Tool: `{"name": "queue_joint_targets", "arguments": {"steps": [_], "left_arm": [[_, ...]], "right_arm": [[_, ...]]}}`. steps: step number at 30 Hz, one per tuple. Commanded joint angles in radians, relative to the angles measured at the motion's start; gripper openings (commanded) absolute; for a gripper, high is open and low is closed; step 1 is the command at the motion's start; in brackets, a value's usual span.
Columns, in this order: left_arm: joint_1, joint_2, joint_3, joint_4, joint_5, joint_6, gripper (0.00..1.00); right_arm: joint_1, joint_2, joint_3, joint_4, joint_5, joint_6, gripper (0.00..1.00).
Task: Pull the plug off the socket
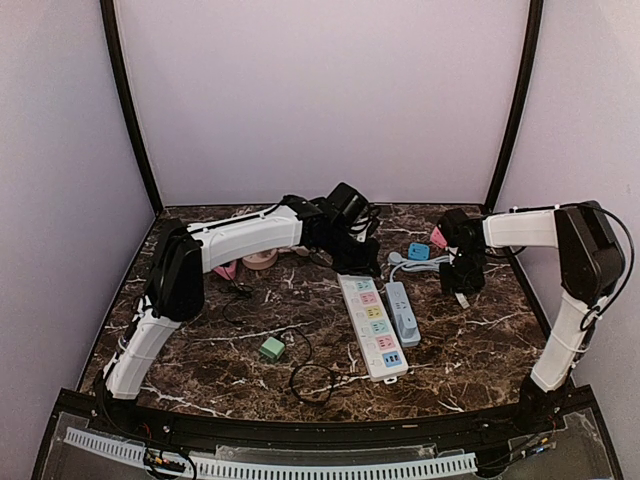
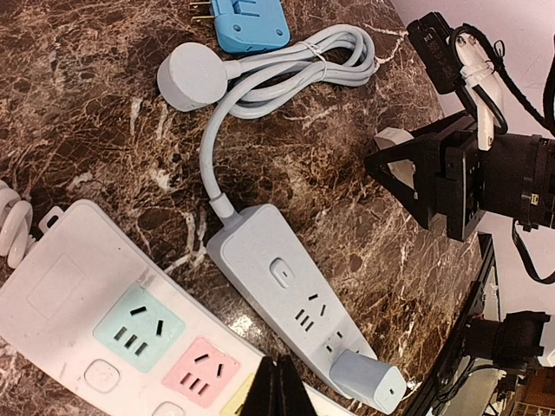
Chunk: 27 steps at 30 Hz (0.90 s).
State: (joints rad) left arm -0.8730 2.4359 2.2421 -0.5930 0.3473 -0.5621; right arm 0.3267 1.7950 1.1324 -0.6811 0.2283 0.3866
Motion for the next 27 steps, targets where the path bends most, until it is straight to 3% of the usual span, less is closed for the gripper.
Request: {"name": "queue_joint_targets", "arguments": {"steps": [1,9,16,27], "left_arm": [[0.002,-0.078,-0.015,0.004,-0.003,-0.009,0.01],[0.002,-0.072,-0.015,0.008,-0.001,-0.013,0.01],[0.002,-0.066,-0.02,0.007,0.006,-0.012,0.01],[0.002,-0.061,-0.043,0.034,0.018,-0.025,0.01]], "right_arm": [[0.018,-0.037,-0.011,-0.003,-0.017,0.003,0.51],[0.025,-0.057,-0.022,-0.007,-0.018,0.004,0.53],[0.039,-0.135,-0.033,0.009,-0.117,0.001,0.54],[0.195,-0.343,-0.088,-0.044,-0.309,0.114,0.56]]}}
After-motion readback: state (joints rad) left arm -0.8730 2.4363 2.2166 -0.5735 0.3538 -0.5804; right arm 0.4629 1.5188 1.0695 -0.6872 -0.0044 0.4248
